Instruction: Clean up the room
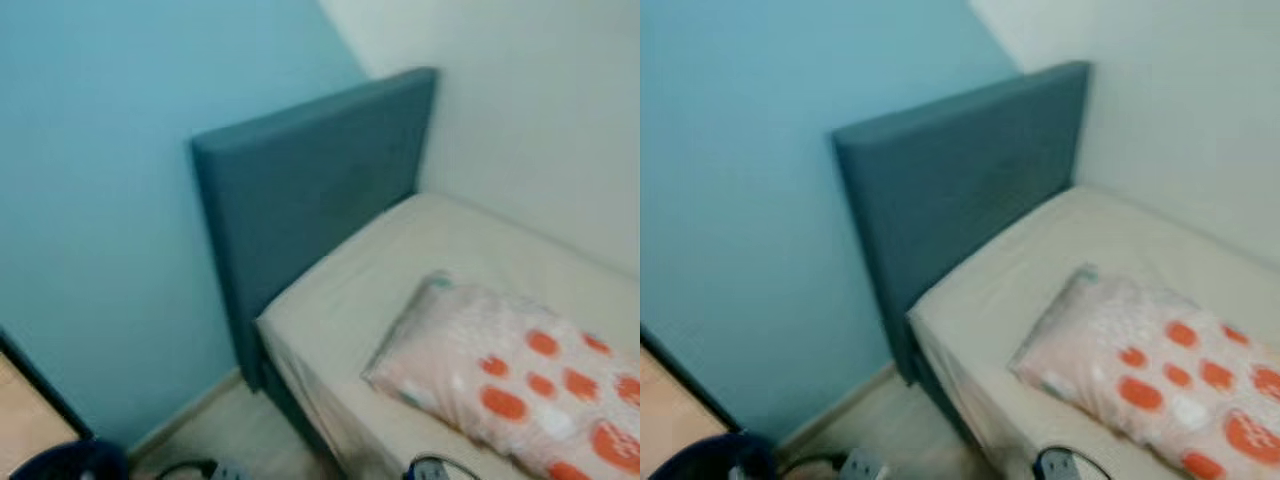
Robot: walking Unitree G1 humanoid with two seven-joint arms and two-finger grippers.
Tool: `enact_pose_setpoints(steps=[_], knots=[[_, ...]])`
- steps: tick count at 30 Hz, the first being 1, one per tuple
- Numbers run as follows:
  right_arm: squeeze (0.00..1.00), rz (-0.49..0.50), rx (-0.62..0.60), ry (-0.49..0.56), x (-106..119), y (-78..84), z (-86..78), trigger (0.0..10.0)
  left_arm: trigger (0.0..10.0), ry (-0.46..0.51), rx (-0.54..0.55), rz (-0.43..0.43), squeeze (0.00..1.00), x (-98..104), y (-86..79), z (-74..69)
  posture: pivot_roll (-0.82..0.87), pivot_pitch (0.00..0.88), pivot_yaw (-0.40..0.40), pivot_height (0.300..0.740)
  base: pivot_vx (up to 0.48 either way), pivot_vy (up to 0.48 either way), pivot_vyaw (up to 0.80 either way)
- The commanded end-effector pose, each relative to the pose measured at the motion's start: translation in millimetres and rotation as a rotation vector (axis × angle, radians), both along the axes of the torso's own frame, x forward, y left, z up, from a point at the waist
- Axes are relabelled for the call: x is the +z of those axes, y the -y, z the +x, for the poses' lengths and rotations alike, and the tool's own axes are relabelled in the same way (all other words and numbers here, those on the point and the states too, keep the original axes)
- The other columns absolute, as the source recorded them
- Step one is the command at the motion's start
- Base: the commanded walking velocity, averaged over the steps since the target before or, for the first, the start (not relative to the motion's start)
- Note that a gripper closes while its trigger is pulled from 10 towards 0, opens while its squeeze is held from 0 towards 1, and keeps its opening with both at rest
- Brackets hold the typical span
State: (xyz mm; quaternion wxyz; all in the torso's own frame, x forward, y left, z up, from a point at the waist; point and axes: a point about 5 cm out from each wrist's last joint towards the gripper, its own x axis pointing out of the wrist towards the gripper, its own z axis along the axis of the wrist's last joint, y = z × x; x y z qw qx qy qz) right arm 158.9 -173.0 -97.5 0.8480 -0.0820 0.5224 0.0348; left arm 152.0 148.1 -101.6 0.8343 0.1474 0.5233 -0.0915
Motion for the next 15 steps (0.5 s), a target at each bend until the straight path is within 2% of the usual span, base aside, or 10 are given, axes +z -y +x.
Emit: enact_pose_setpoints(steps=[1, 15], knots=[[0.00, -0.019, 0.005, -0.030, -3.2, 6.0, -9.3, 10.0, 10.0, -0.069, -0.019, 0.008, 0.00, -6.5, 0.9, -17.4, 0.00, 0.019, -0.038, 0.735, 0.000, 0.000, 0.79], [0.00, -0.033, 0.013, -0.029, -2.7, 9.4, -9.1, 10.0, 10.0, -0.068, -0.036, 0.018, 0.00, -6.5, 1.3, -17.4, -0.03, 0.018, -0.034, 0.735, 0.000, 0.000, 0.79]])
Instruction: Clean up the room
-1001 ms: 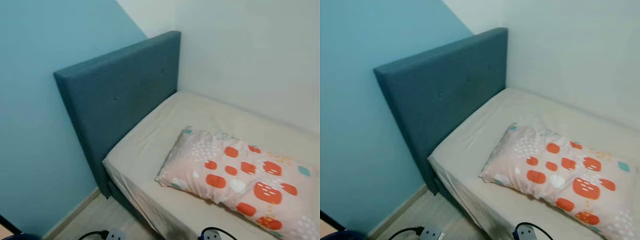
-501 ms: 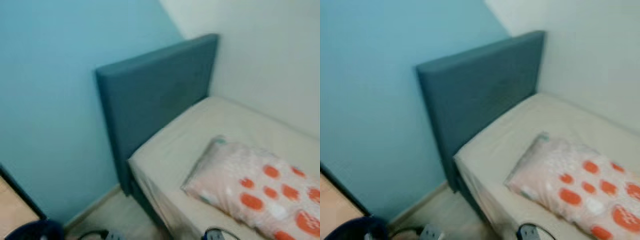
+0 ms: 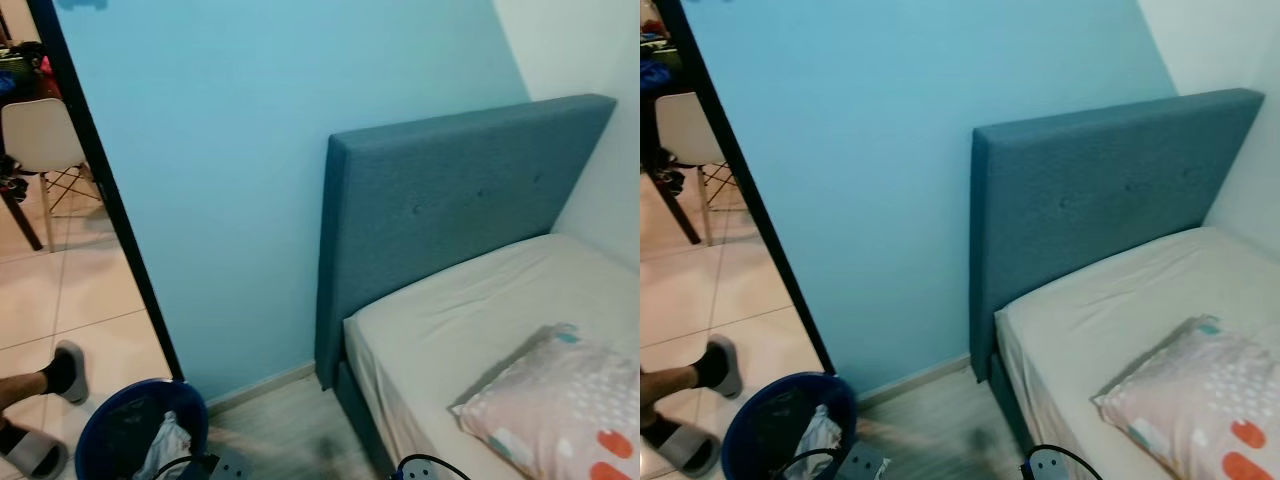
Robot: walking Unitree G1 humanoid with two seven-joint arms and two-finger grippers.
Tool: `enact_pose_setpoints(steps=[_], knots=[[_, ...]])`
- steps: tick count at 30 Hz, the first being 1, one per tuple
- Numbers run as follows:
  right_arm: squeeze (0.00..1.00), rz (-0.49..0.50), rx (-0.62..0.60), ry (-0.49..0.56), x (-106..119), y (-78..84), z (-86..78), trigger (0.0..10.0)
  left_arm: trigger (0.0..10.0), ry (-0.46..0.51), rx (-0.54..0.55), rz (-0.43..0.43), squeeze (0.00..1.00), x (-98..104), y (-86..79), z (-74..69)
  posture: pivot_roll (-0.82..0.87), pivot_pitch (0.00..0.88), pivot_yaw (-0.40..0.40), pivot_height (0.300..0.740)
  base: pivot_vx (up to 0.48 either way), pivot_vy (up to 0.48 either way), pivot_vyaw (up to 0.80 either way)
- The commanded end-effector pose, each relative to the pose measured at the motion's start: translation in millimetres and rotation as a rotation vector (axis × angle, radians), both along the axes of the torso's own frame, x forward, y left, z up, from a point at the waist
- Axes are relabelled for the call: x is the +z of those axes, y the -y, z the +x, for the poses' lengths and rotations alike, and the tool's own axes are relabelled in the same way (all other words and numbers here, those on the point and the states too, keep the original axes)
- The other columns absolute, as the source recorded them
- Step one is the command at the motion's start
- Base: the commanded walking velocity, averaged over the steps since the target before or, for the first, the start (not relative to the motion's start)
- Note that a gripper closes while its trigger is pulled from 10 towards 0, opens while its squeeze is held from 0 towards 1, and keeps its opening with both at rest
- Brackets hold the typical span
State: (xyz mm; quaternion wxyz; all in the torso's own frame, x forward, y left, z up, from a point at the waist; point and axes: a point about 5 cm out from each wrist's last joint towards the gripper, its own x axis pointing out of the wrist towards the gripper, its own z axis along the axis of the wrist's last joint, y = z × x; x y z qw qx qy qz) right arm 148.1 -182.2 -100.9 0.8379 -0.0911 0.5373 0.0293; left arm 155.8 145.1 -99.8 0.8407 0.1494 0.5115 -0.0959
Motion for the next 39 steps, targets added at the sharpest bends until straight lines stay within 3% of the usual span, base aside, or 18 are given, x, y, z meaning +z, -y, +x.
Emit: enact_pose_setpoints(steps=[1, 20, 28, 32, 33, 35, 36, 38, 39], knots=[[0.00, -0.009, 0.014, 0.005, 0.6, 0.3, 1.5, 10.0, 10.0, -0.091, -0.034, 0.029, 0.00, -8.1, -1.5, -21.0, -0.03, 0.018, -0.034, 0.735, 0.000, 0.000, 0.79], [0.00, -0.003, 0.013, 0.008, 0.6, -2.1, 2.1, 10.0, 10.0, -0.068, -0.014, 0.048, 0.00, -6.6, -4.5, -17.0, -0.02, 0.031, -0.028, 0.735, 0.000, 0.000, 0.79], [0.00, -0.002, 0.010, 0.010, 0.6, -2.8, 2.3, 10.0, 10.0, -0.005, 0.132, -0.006, 0.00, -5.2, -4.9, -15.1, -0.02, 0.031, -0.025, 0.735, 0.000, 0.000, 0.79], [0.00, -0.012, -0.001, 0.016, 0.8, -2.4, 2.7, 10.0, 10.0, 0.086, 0.180, -0.031, 0.00, -1.5, -4.7, -9.0, -0.03, 0.030, -0.025, 0.735, 0.000, 0.000, 0.74], [0.00, -0.013, -0.023, 0.024, 0.9, -2.1, 2.6, 10.0, 10.0, 0.181, 0.194, -0.021, 0.00, 12.6, -23.1, 22.3, -0.03, 0.030, -0.024, 0.735, 0.000, 0.000, 0.00], [0.00, -0.013, -0.023, 0.024, 0.9, -2.1, 2.6, 10.0, 10.0, 0.181, 0.194, -0.021, 0.00, 12.6, -23.1, 22.3, -0.03, 0.030, -0.024, 0.735, 0.000, 0.000, 0.00], [0.00, -0.020, -0.029, 0.028, 1.0, -1.8, 2.8, 10.0, 10.0, 0.256, 0.195, -0.013, 0.00, 27.1, -36.9, 48.1, -0.03, 0.030, -0.024, 0.735, 0.000, 0.000, 0.00], [0.00, -0.032, -0.047, 0.010, 0.1, -0.9, 0.8, 10.0, 10.0, 0.431, 0.078, -0.005, 0.00, 64.0, -40.3, 102.0, -0.05, 0.028, -0.020, 0.735, 0.000, 0.000, -0.77], [0.00, -0.032, -0.047, 0.010, 0.1, -0.9, 0.8, 10.0, 10.0, 0.431, 0.078, -0.005, 0.00, 64.0, -40.3, 102.0, -0.05, 0.028, -0.020, 0.735, 0.000, 0.000, -0.77]])
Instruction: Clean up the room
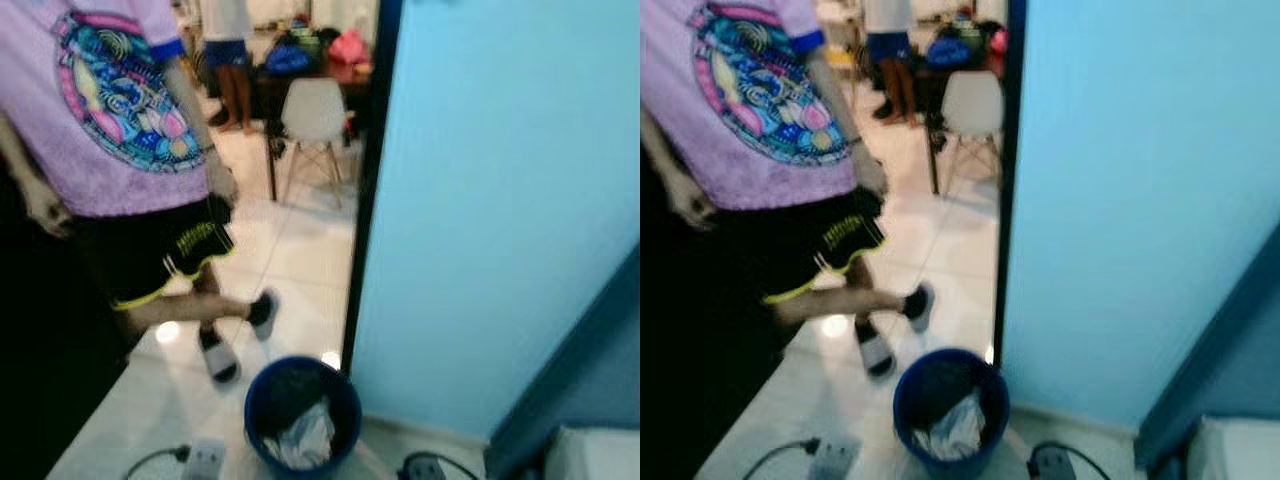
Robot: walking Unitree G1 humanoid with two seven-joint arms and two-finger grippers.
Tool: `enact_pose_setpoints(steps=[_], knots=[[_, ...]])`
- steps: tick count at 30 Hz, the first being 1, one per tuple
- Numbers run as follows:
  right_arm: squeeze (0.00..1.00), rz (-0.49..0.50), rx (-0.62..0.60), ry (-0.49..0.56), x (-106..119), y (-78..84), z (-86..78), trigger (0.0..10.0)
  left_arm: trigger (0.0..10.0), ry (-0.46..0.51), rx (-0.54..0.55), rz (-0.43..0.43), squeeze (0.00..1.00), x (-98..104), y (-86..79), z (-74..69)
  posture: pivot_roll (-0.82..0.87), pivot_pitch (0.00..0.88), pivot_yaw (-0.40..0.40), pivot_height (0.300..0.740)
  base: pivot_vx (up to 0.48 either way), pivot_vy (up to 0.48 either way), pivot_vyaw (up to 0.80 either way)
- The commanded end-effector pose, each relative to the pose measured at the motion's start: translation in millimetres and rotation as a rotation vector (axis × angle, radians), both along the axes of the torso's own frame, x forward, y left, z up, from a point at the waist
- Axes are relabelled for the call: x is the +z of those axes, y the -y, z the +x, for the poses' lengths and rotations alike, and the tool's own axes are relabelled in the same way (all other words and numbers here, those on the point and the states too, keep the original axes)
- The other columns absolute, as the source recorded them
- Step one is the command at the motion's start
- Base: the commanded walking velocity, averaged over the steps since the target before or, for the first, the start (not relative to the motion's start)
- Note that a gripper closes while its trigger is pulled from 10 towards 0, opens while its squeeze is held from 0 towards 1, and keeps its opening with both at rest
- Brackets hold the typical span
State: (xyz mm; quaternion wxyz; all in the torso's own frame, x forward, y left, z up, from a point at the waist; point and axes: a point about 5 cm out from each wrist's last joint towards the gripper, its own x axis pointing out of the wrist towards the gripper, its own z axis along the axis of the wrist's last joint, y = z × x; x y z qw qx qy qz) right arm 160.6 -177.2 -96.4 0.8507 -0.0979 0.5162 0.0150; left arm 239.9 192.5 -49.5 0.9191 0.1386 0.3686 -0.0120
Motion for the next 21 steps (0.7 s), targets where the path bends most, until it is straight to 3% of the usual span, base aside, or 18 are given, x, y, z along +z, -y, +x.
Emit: enact_pose_setpoints(steps=[1, 2, 3, 4, 6, 12, 18, 21], knots=[[0.00, -0.010, -0.042, -0.050, -4.8, 4.4, -12.6, 10.0, 10.0, 0.125, -0.090, 0.005, 0.00, 21.9, 11.0, 28.4, -0.05, 0.029, -0.018, 0.735, 0.000, 0.000, -0.77], [0.00, -0.010, -0.042, -0.050, -4.8, 4.4, -12.6, 10.0, 10.0, 0.125, -0.090, 0.005, 0.00, 21.9, 11.0, 28.4, -0.05, 0.029, -0.018, 0.735, 0.000, 0.000, -0.77], [0.00, -0.008, -0.047, -0.053, -5.0, 4.7, -13.3, 10.0, 10.0, 0.172, -0.130, 0.033, 0.00, 31.7, 14.9, 39.7, -0.05, 0.030, -0.018, 0.735, 0.000, 0.000, -0.79], [0.00, -0.008, -0.047, -0.053, -5.0, 4.7, -13.3, 10.0, 10.0, 0.172, -0.130, 0.033, 0.00, 31.7, 14.9, 39.7, -0.05, 0.030, -0.018, 0.735, 0.000, 0.000, -0.79], [0.00, -0.003, -0.051, -0.056, -5.3, 5.2, -14.4, 10.0, 10.0, 0.241, -0.147, 0.066, 0.00, 47.3, 18.2, 56.4, -0.06, 0.034, -0.016, 0.735, 0.000, 0.000, -0.79], [0.00, -0.002, -0.054, -0.058, -5.8, 5.6, -15.7, 10.0, 10.0, 0.268, -0.142, 0.063, 0.00, 56.1, 20.7, 65.7, -0.07, 0.040, -0.013, 0.735, 0.000, 0.000, -0.79], [0.00, 0.003, -0.059, -0.050, -6.3, 6.0, -17.7, 10.0, 10.0, 0.202, -0.114, 0.000, 0.00, 47.6, 24.0, 59.8, -0.08, 0.051, -0.012, 0.735, 0.000, 0.000, -0.13], [0.00, 0.010, -0.050, -0.048, -6.5, 5.5, -18.3, 10.0, 10.0, 0.119, -0.033, -0.031, 0.00, 30.7, 18.3, 42.7, -0.08, 0.057, -0.012, 0.735, 0.000, 0.000, 0.00]])
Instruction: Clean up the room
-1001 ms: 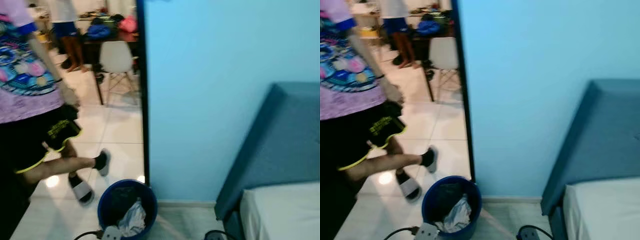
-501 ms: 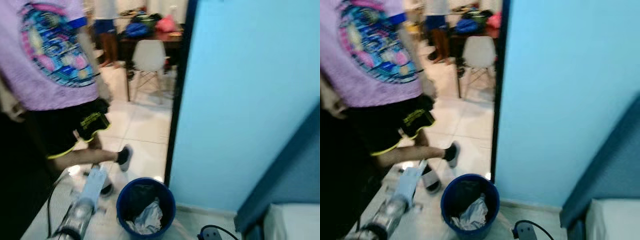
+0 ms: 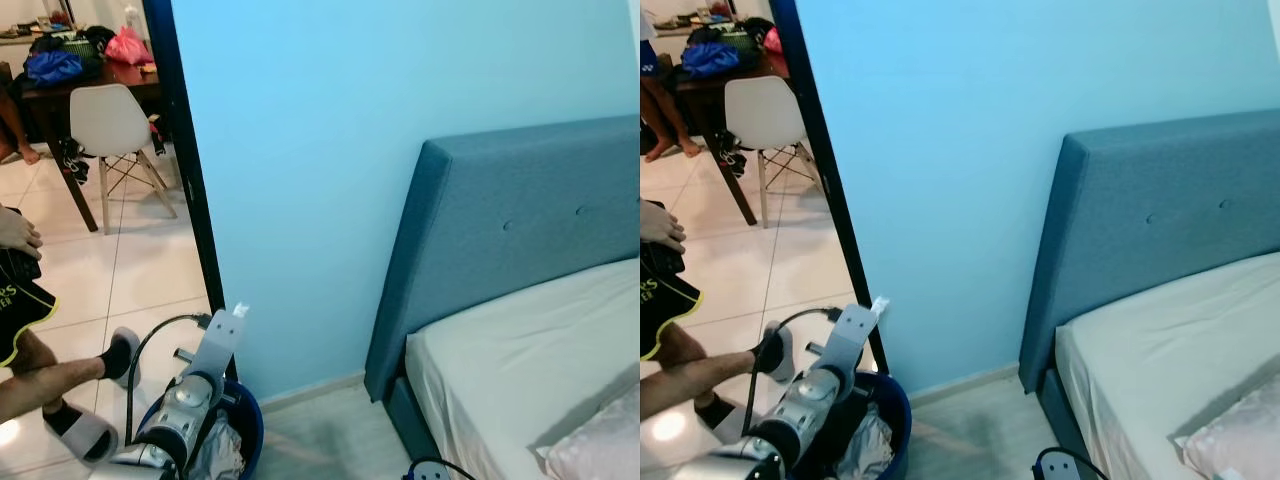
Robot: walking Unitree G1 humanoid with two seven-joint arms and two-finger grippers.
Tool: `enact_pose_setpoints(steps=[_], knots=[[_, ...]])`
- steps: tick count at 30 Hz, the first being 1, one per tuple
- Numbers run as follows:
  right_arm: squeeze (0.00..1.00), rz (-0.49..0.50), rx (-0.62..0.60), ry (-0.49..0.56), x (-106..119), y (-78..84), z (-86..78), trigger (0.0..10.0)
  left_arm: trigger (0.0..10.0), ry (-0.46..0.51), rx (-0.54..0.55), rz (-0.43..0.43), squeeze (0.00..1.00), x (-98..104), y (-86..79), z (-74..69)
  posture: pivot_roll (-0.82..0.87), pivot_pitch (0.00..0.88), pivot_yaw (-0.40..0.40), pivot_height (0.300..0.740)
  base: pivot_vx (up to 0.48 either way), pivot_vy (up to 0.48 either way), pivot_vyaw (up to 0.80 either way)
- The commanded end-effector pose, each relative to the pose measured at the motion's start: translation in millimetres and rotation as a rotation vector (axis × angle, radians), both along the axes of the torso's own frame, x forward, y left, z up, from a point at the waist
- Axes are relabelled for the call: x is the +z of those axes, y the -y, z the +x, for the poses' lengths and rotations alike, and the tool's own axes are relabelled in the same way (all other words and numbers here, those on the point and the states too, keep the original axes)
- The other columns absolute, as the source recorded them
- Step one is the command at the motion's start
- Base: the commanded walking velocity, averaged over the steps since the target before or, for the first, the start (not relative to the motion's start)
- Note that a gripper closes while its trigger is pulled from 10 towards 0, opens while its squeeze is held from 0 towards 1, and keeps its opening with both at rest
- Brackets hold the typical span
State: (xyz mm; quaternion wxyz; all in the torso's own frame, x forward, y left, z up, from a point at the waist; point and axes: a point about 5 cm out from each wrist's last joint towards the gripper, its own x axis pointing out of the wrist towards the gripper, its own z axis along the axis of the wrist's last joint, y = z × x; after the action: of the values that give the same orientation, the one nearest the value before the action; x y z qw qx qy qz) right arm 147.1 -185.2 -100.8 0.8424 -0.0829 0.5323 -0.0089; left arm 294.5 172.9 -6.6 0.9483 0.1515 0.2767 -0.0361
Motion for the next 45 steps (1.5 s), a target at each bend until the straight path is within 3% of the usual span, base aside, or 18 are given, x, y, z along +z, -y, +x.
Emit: enact_pose_setpoints(steps=[1, 3, 4, 8, 12, 13, 15, 26, 30, 32, 34, 35, 38, 43, 45], knots=[[0.00, 0.012, 0.009, -0.016, -2.1, -2.5, -4.9, 10.0, 10.0, -0.066, 0.043, -0.028, 0.00, -12.2, -1.3, -11.9, -0.08, 0.057, -0.012, 0.735, 0.000, 0.000, 0.00], [0.00, -0.008, 0.087, -0.027, -1.8, -3.2, -3.8, 10.0, 10.0, -0.183, 0.175, -0.062, 0.00, -37.3, -12.4, -43.3, -0.08, 0.067, -0.011, 0.735, 0.122, 0.000, 0.40], [0.00, -0.008, 0.087, -0.027, -1.8, -3.2, -3.8, 10.0, 10.0, -0.183, 0.175, -0.062, 0.00, -37.3, -12.4, -43.3, -0.08, 0.067, -0.011, 0.735, 0.244, 0.000, 0.80], [0.00, -0.021, 0.115, -0.027, -1.7, -4.1, -3.2, 10.0, 10.0, -0.337, 0.315, -0.088, 0.00, -67.9, -25.1, -93.8, -0.08, 0.065, -0.011, 0.735, 0.275, 0.000, 0.80], [0.00, -0.025, 0.090, -0.015, -1.5, -4.1, -2.9, 10.0, 10.0, -0.388, 0.337, -0.098, 0.00, -76.1, -28.1, -110.6, -0.08, 0.063, -0.013, 0.735, 0.345, 0.000, 0.40], [0.00, -0.044, 0.084, -0.009, -1.1, -3.3, -2.3, 10.0, 10.0, -0.425, 0.340, -0.101, 0.00, -81.0, -30.1, -121.5, -0.07, 0.058, -0.015, 0.735, 0.405, 0.000, 0.00], [0.00, -0.053, 0.083, -0.007, -0.9, -2.9, -1.9, 10.0, 10.0, -0.435, 0.342, -0.106, 0.00, -82.3, -30.5, -124.6, -0.07, 0.056, -0.017, 0.735, 0.399, 0.000, 0.00], [0.00, -0.081, 0.091, 0.013, 0.4, -1.0, 0.7, 10.0, 10.0, -0.380, 0.307, -0.225, 0.00, -76.6, -20.1, -110.1, -0.07, 0.041, -0.020, 0.735, 0.348, 0.000, 0.00], [0.00, -0.089, 0.096, 0.015, 0.7, -0.1, 0.9, 10.0, 10.0, -0.345, 0.225, -0.308, 0.00, -68.3, -2.5, -90.3, -0.08, 0.043, -0.015, 0.735, 0.000, 0.000, 0.00], [0.00, -0.093, 0.098, 0.007, 0.4, 0.6, 0.2, 10.0, 10.0, -0.322, 0.053, -0.358, 0.00, -62.5, 17.3, -80.7, -0.09, 0.052, -0.019, 0.735, 0.000, 0.000, 0.00], [0.00, -0.094, 0.098, 0.004, 0.3, 0.8, 0.0, 10.0, 10.0, -0.317, 0.007, -0.365, 0.00, -60.9, 21.9, -78.7, -0.09, 0.052, -0.019, 0.735, 0.000, 0.000, 0.00], [0.00, -0.094, 0.098, 0.004, 0.3, 0.8, 0.0, 10.0, 10.0, -0.317, 0.007, -0.365, 0.00, -60.9, 21.9, -78.7, -0.09, 0.052, -0.019, 0.735, 0.000, 0.000, 0.00], [0.00, -0.097, 0.093, -0.015, -0.4, 1.6, -1.7, 10.0, 10.0, -0.298, -0.165, -0.318, 0.00, -53.5, 34.8, -68.4, -0.10, 0.062, -0.022, 0.735, 0.000, 0.000, -0.27], [0.00, -0.098, 0.081, -0.021, -0.9, 2.0, -3.0, 10.0, 10.0, -0.272, -0.233, -0.236, 0.00, -46.8, 38.2, -57.7, -0.11, 0.064, -0.019, 0.735, 0.000, 0.000, -0.80], [0.00, -0.098, 0.082, -0.014, -0.9, 1.7, -3.2, 10.0, 10.0, -0.238, -0.226, -0.132, 0.00, -42.4, 33.6, -49.8, -0.12, 0.068, -0.012, 0.735, 0.000, 0.000, 0.00]])
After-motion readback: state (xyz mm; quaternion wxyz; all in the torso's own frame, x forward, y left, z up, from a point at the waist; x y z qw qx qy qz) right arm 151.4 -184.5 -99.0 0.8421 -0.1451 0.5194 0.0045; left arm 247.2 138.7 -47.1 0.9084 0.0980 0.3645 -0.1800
